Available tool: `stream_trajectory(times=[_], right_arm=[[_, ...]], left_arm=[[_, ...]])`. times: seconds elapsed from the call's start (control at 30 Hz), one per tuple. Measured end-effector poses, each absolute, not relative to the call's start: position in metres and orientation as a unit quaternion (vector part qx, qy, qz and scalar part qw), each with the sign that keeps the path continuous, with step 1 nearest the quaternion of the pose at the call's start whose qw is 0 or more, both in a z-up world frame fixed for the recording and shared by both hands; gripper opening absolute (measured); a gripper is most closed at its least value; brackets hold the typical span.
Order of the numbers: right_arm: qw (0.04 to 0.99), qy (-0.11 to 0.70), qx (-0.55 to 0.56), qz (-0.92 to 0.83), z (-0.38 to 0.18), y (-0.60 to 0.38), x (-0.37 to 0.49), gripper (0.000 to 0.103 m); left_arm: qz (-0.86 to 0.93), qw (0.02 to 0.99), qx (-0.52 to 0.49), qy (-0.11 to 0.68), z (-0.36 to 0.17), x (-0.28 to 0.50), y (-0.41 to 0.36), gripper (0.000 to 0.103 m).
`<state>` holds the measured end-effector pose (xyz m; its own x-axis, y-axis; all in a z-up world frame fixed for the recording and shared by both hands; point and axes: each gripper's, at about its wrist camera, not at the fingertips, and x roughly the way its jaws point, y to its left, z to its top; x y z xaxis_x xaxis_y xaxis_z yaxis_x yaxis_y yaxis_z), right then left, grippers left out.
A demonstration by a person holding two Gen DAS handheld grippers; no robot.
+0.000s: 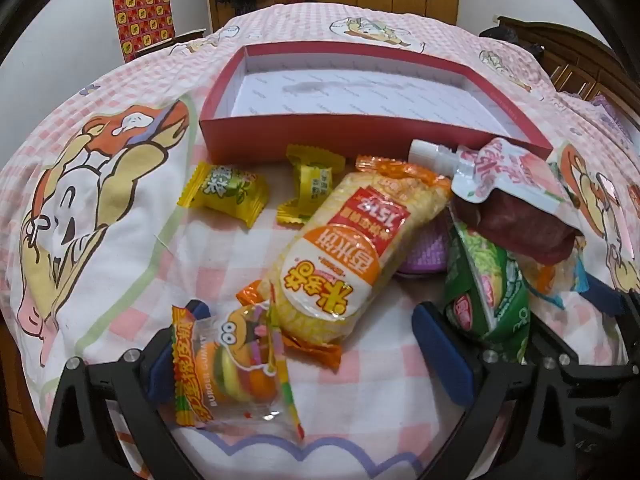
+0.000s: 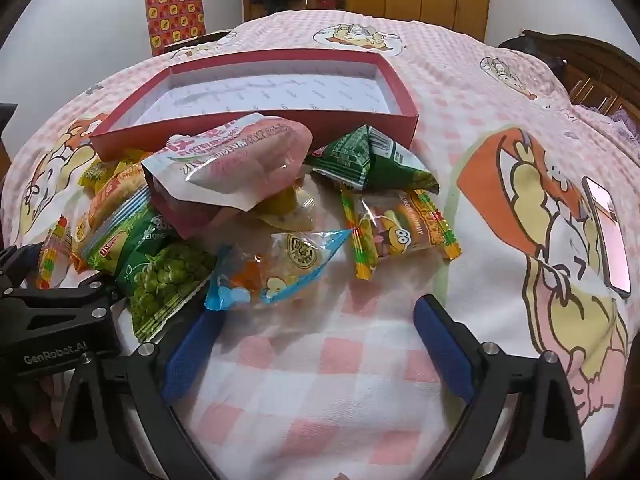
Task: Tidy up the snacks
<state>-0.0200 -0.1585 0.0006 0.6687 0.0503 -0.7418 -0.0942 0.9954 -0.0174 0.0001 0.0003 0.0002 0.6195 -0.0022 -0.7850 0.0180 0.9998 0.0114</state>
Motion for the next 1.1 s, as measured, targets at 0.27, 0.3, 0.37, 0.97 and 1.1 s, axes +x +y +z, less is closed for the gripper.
stream_trajectory(times=[0.27, 0.3, 0.37, 0.97, 1.1], right_arm=[[0.911, 0.409, -0.024, 0.041, -0.0001, -0.1589, -0.0195, 0.098], [0.911, 0.409, -0.023, 0.042, -0.0003, -0.159, -0.0195, 0.098], [0.912, 0.408, -0.024, 0.041, -0.0002, -0.1586, -0.0196, 0.098], [0.912, 0.407, -0.023, 0.042, -0.0009, -0.1589, -0.0198, 0.099], [0.912, 0.407, -0.022, 0.042, -0.0013, -0.159, -0.0198, 0.099]], left_arm=[[-0.004, 0.9, 0.011, 0.436, 0.0006, -0.0002, 0.0005, 0.103], [-0.004, 0.9, 0.011, 0.436, 0.0005, -0.0002, 0.0007, 0.103], [-0.005, 0.9, 0.01, 0.436, 0.0005, -0.0002, 0.0014, 0.103], [-0.005, 0.9, 0.01, 0.435, -0.0002, 0.0016, 0.0005, 0.103], [-0.005, 0.9, 0.01, 0.435, -0.0002, 0.0015, 0.0005, 0.103]])
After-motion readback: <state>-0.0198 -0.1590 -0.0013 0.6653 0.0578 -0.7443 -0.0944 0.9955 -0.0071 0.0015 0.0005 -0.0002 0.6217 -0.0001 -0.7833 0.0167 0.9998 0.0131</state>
